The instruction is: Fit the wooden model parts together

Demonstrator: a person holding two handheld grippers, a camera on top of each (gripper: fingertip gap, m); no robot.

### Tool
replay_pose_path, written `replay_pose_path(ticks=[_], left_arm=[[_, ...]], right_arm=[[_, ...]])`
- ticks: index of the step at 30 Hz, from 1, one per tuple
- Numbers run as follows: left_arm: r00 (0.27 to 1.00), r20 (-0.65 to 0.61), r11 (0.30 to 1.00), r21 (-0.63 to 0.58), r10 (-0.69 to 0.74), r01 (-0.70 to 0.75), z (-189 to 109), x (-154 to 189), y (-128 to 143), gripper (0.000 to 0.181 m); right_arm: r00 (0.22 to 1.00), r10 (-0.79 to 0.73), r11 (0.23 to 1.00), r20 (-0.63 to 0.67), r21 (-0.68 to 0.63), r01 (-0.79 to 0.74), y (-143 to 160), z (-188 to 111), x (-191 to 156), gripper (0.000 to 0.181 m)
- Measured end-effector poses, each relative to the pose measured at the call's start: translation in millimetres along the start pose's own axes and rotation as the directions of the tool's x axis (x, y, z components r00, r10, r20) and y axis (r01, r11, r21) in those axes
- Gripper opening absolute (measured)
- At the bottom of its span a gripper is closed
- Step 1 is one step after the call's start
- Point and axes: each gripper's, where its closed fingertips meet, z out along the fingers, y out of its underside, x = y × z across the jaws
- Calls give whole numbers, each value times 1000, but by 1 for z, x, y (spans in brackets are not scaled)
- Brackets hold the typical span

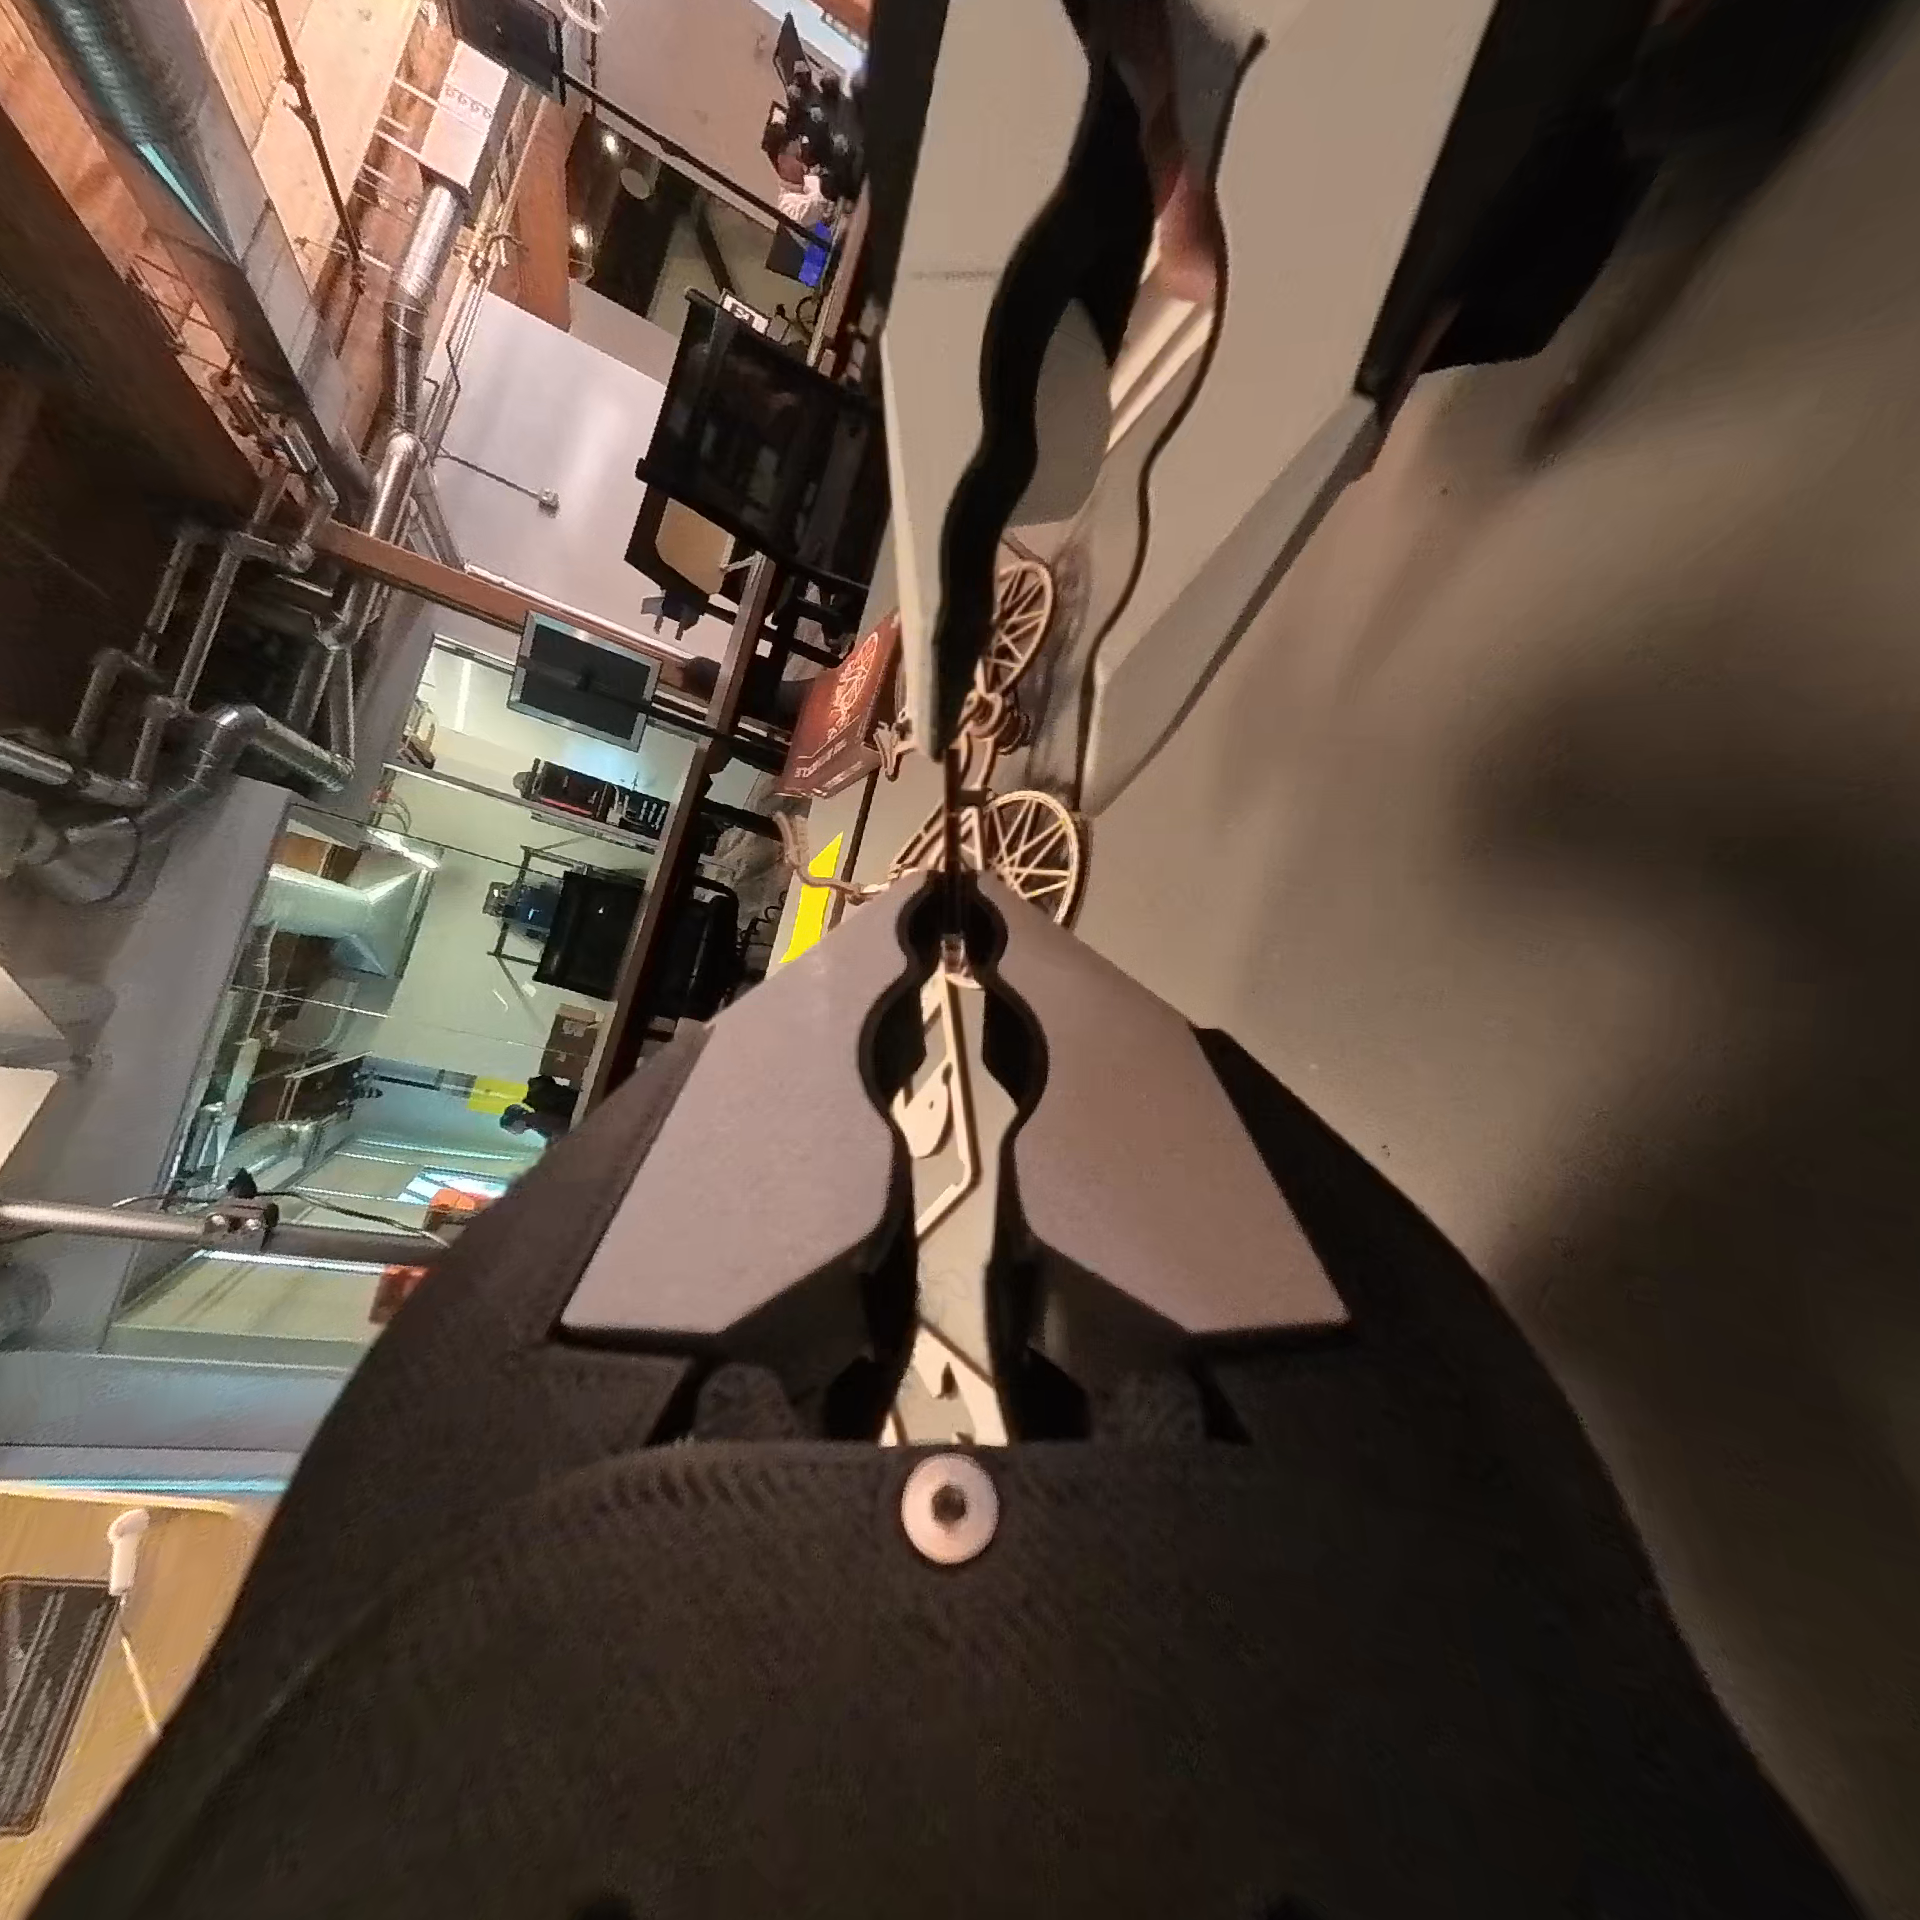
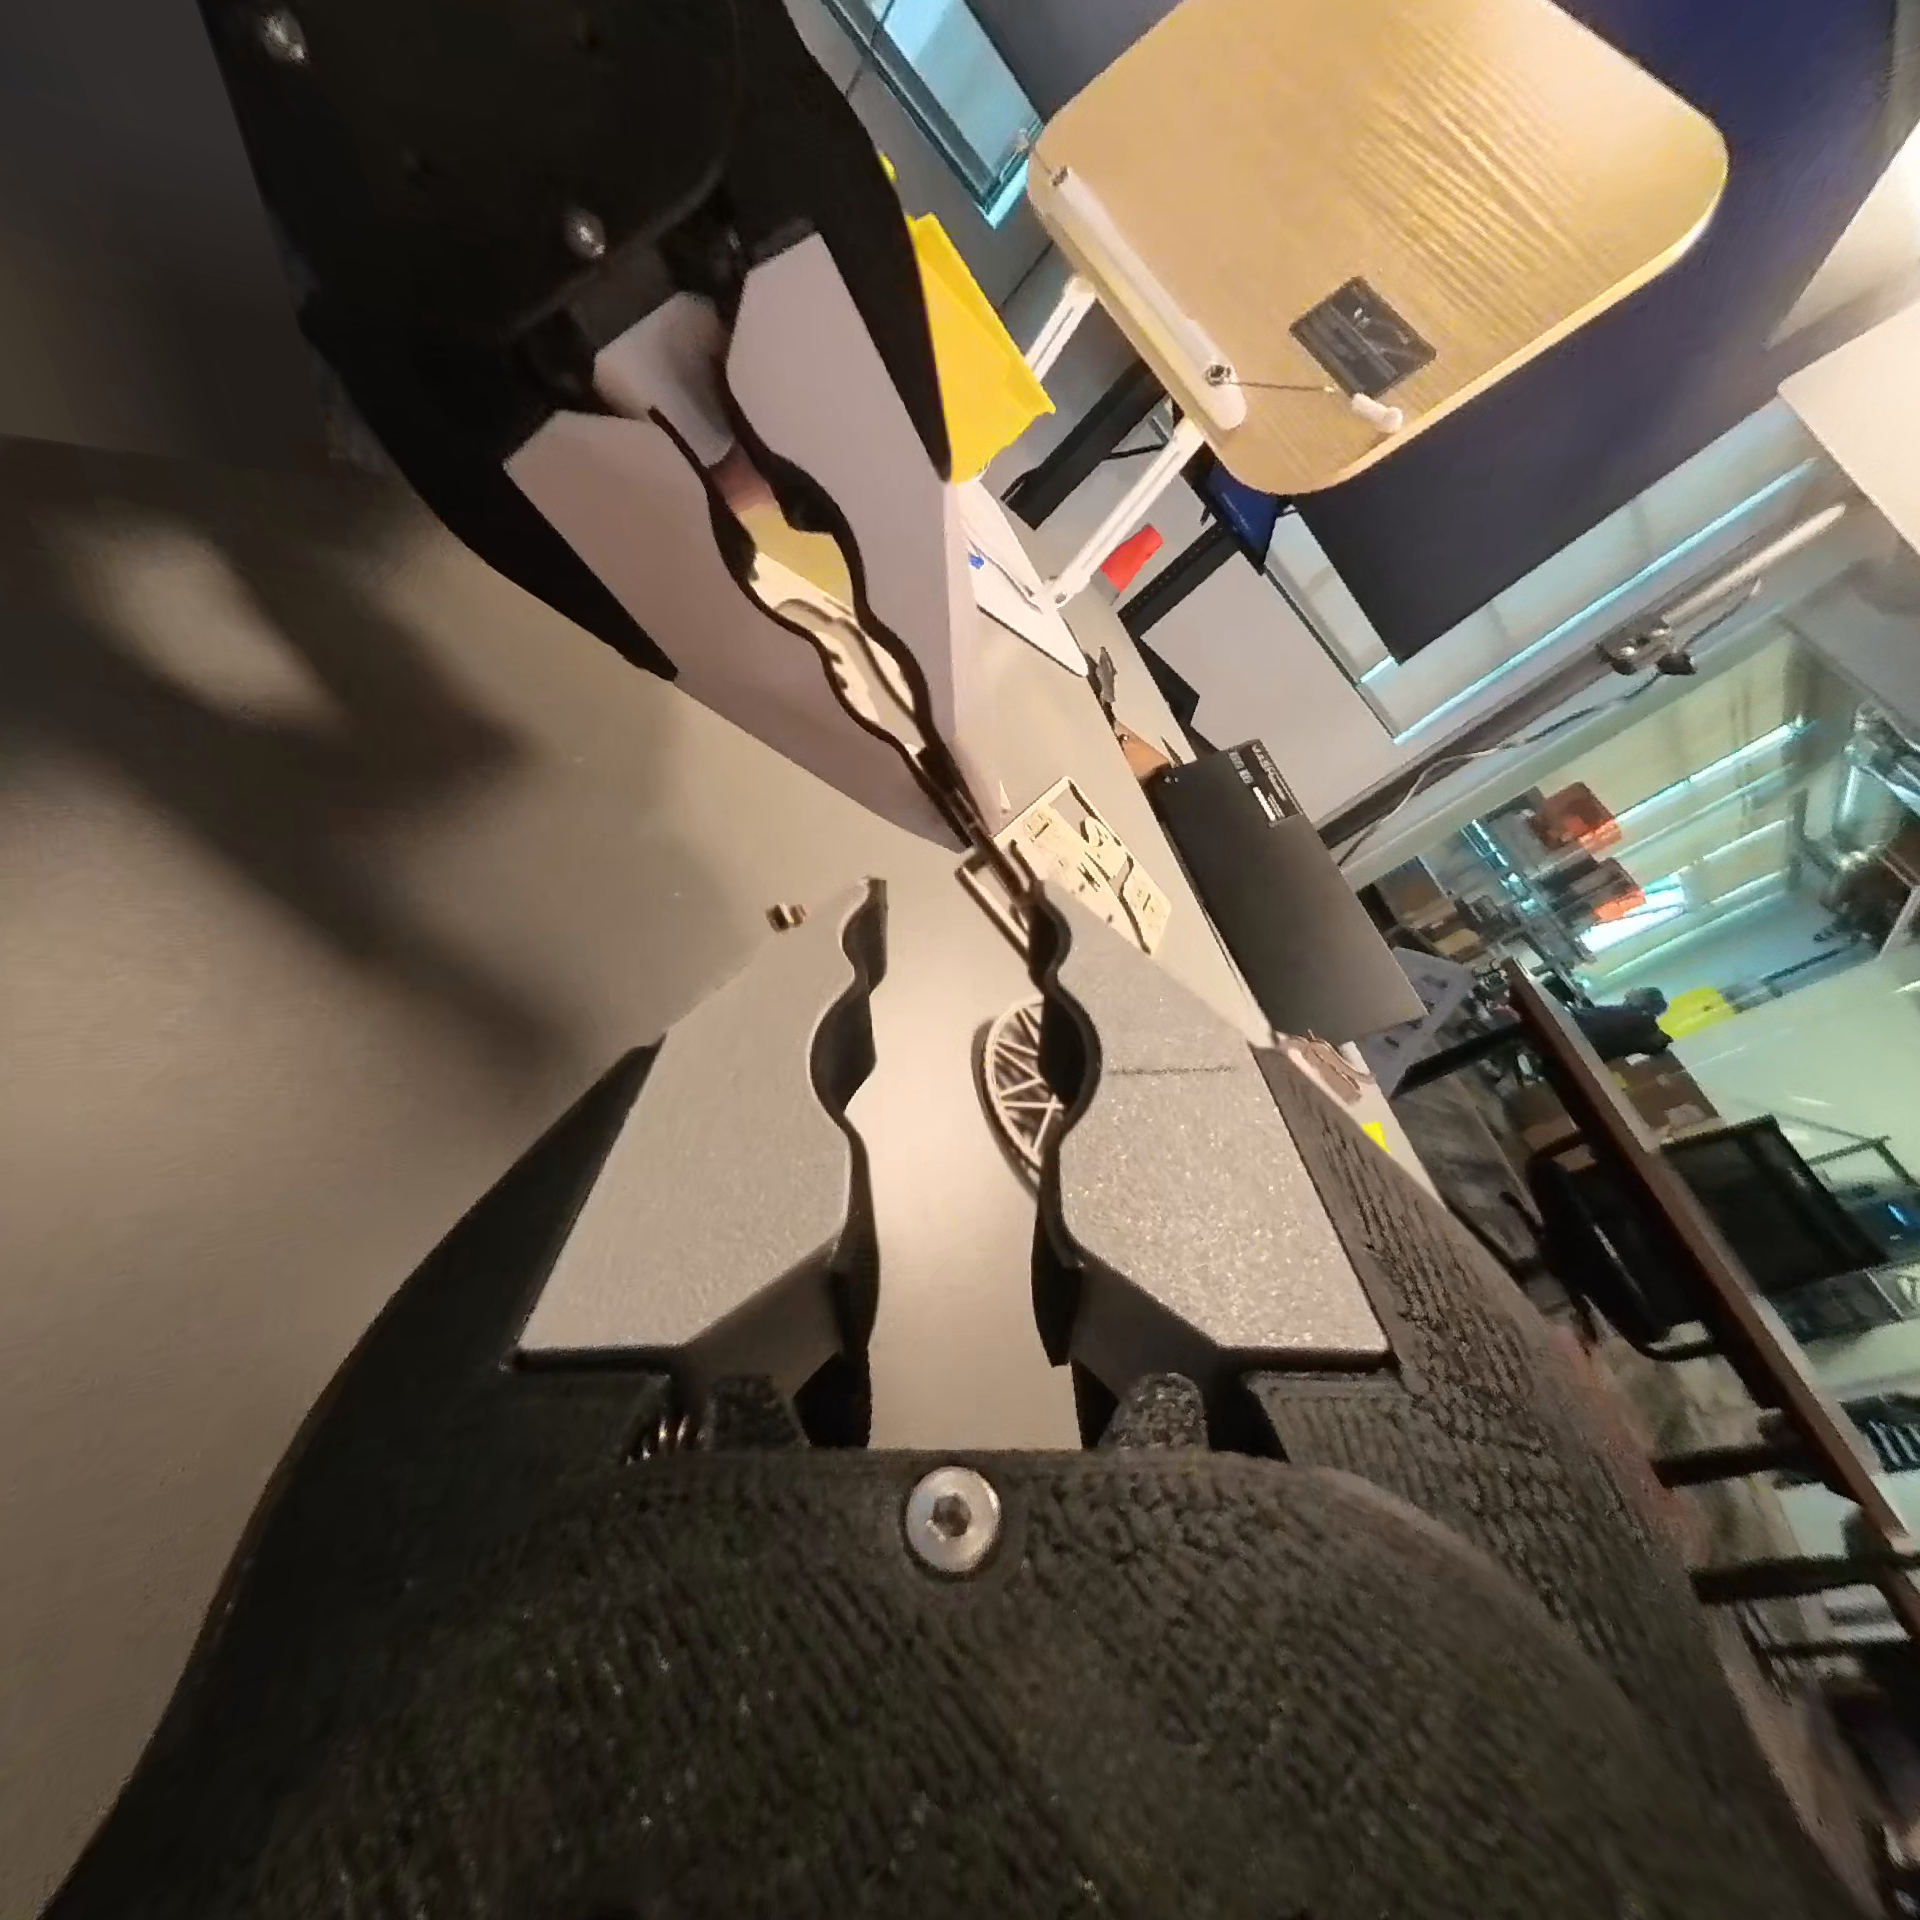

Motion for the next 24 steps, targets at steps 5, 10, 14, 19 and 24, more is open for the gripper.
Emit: replay_pose_path(ticks=[5,10,14,19,24], left_arm=[[1000,-16,1000,13,0,1,0,3,-2,1],[996,-87,995,94,-26,34,-4,12,-14,1],[993,-105,992,105,-62,73,-5,12,-15,1],[994,-102,996,76,-47,55,-3,13,-11,1],[993,-105,996,69,-55,62,-3,13,-10,1]], right_arm=[[1000,6,1000,-11,-11,-7,2,0,2,23],[1000,-19,1000,17,15,19,-3,-2,-3,10],[1000,11,1000,20,25,-12,-3,-3,-2,13],[1000,3,1000,22,5,-3,0,-1,-3,11],[1000,4,1000,27,-5,-4,1,-1,-4,9]])
